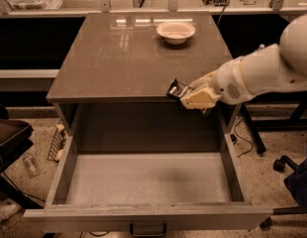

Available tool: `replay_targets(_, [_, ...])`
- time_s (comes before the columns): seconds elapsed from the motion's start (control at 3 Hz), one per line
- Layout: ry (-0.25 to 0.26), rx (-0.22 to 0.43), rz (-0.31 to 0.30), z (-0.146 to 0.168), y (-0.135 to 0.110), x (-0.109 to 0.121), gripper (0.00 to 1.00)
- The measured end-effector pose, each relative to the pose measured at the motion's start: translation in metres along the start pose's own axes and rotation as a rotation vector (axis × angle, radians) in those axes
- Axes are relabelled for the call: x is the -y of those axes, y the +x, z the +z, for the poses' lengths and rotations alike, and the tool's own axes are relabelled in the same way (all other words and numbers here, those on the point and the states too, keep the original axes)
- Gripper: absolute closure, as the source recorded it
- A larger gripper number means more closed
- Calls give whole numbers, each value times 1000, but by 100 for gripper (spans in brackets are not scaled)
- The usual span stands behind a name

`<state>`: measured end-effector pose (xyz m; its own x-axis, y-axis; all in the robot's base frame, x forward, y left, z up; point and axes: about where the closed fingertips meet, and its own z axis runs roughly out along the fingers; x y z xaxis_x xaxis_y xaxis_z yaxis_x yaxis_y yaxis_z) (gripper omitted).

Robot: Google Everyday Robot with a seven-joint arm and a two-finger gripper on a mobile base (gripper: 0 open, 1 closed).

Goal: Pick rxbar chocolate from top drawer and place on counter

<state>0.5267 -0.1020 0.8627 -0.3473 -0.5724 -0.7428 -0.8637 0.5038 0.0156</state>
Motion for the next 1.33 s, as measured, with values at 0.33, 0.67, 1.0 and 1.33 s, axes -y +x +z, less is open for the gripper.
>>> replay_targets(0.33, [-13, -25, -17, -31, -45, 10, 100])
replay_targets(0.67, [-4, -38, -47, -23, -91, 31, 100])
replay_targets(1.0, [15, -25, -55, 7, -118, 52, 100])
replay_targets(1.33, [135, 9, 15, 41, -118, 90, 100])
